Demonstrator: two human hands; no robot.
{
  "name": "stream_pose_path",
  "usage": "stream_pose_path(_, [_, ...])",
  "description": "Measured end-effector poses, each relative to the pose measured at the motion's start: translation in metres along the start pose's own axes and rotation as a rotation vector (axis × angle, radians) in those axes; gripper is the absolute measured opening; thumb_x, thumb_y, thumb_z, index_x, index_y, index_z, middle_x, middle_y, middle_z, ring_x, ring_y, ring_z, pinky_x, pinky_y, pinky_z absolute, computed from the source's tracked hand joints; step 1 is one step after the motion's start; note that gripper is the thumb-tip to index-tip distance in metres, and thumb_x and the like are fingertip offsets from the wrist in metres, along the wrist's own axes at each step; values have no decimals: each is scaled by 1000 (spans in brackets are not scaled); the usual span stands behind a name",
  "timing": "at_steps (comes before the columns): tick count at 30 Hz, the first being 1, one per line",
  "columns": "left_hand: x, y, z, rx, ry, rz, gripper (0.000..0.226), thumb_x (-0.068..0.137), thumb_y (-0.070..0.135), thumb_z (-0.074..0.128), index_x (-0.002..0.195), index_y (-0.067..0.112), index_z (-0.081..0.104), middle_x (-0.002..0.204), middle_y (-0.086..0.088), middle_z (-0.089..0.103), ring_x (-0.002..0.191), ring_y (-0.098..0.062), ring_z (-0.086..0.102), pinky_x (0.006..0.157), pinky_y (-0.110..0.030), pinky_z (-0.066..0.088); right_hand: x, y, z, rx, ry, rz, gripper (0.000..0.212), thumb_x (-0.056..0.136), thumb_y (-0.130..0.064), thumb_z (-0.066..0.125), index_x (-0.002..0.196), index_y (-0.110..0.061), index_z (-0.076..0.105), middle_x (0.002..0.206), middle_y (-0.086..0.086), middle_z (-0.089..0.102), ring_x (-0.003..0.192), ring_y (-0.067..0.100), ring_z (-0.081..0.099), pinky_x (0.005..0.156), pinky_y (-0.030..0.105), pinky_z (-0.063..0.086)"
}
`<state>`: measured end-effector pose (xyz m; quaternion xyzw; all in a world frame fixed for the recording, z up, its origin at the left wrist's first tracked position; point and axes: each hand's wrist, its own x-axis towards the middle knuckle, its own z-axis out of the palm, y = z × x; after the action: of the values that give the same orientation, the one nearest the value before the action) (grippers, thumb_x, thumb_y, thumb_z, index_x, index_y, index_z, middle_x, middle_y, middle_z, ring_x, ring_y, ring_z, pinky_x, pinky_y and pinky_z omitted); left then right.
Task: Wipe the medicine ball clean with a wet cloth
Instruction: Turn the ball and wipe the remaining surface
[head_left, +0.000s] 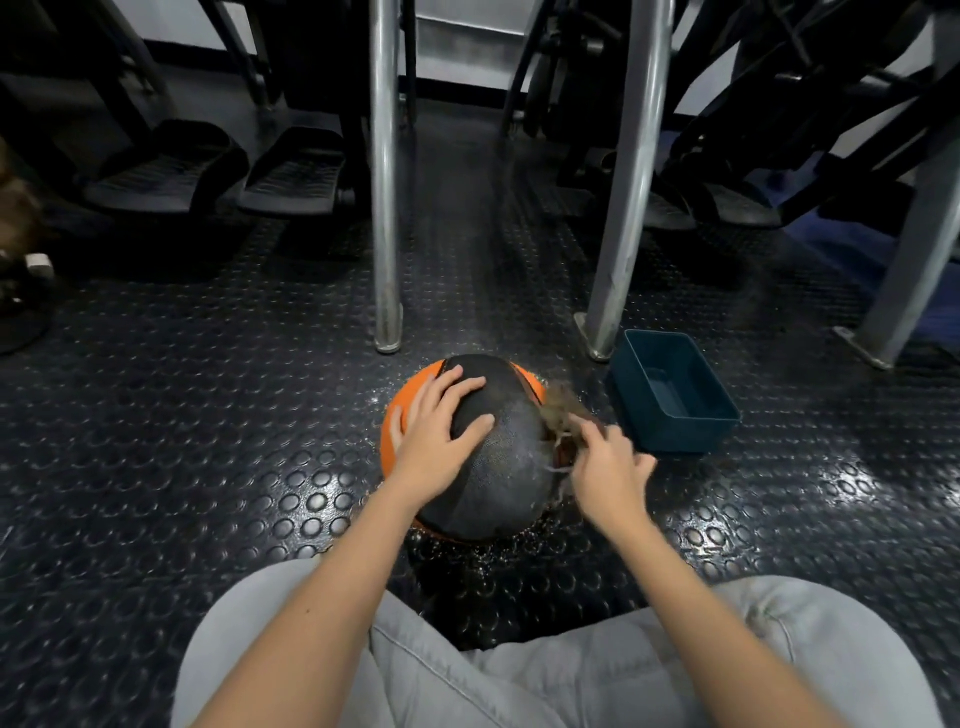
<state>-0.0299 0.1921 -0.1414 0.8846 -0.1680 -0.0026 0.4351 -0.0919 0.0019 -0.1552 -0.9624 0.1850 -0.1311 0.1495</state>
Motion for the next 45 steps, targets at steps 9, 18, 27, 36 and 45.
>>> stream_pose_path(9, [27, 13, -7, 184, -34, -66, 48, 94, 54, 43, 140, 41, 38, 153, 11, 26, 140, -16, 20, 114, -44, 22, -16, -22, -10, 152, 48, -150, 49, 96, -9, 37, 139, -32, 41, 110, 0, 45, 106, 15, 41, 81, 29, 16])
stream_pose_path(18, [21, 19, -18, 404, 40, -99, 36, 97, 51, 34, 133, 50, 44, 119, 7, 41, 113, -21, 37, 94, -43, 35, 18, -4, -21, 275, 59, 106, 43, 96, -9, 36, 134, -26, 48, 113, 6, 47, 110, 23, 45, 93, 37, 21])
stream_pose_path(27, [22, 21, -18, 415, 257, 64, 30, 90, 52, 52, 90, 30, 72, 90, 9, 53, 102, -15, 52, 101, -35, 16, -2, -22, -5, 345, 21, -155, 55, 93, -3, 41, 132, -41, 46, 104, -5, 40, 100, 10, 38, 83, 29, 18])
stream_pose_path(36, [4, 4, 11, 30, 282, -139, 45, 88, 55, 52, 130, 38, 52, 135, 11, 44, 128, -15, 36, 111, -42, 25, 38, 12, -18, 190, -25, 91, 45, 94, -1, 37, 130, -22, 53, 115, 9, 48, 117, 28, 43, 95, 39, 25])
stream_pose_path(45, [0, -10, 0, -131, 236, -101, 54, 73, 64, 49, 122, 42, 57, 122, 22, 44, 119, -8, 38, 108, -39, 31, -5, -29, -9, 79, 66, -298, 49, 88, -10, 39, 133, -25, 53, 113, 11, 50, 105, 28, 46, 84, 37, 27])
